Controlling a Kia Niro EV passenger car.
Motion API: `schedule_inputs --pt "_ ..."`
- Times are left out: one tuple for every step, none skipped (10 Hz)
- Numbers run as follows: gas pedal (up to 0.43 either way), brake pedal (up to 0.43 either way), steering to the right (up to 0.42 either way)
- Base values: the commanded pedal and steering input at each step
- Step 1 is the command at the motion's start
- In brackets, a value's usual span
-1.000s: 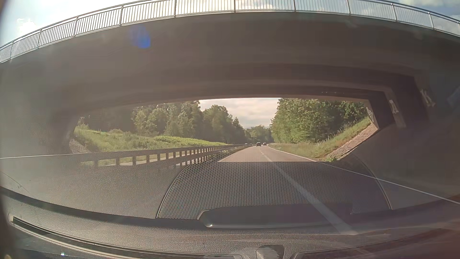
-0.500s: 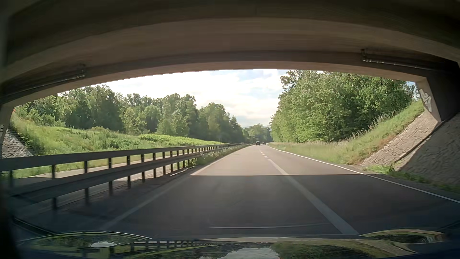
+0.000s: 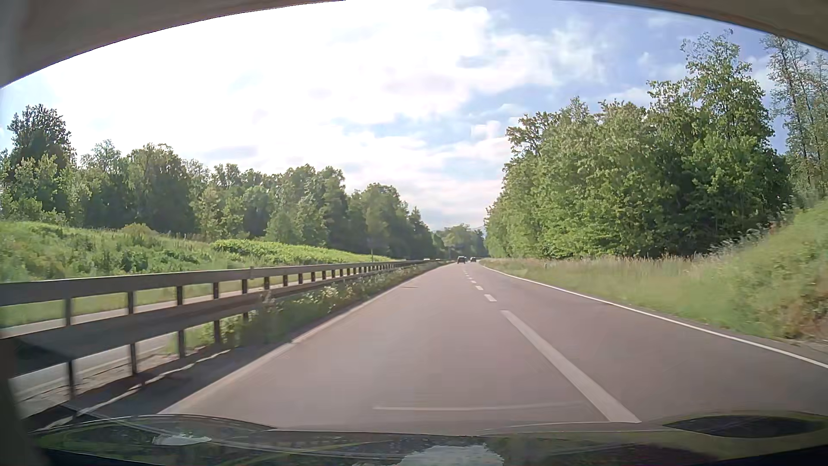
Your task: Follow the waypoints while adhering to traffic rules and regulations
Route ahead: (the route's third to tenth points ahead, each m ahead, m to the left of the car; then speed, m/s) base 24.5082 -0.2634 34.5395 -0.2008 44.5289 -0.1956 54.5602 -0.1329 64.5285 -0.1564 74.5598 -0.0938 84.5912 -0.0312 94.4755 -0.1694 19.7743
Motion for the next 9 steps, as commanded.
schedule_inputs --pt "0.177 0.000 0.004" --pt "0.177 0.000 0.004" --pt "0.177 0.000 0.004" --pt "0.177 0.000 0.004" --pt "0.177 0.000 0.004" --pt "0.177 0.000 0.004" --pt "0.177 0.000 0.004" --pt "0.177 0.000 0.004" --pt "0.177 0.000 0.004"
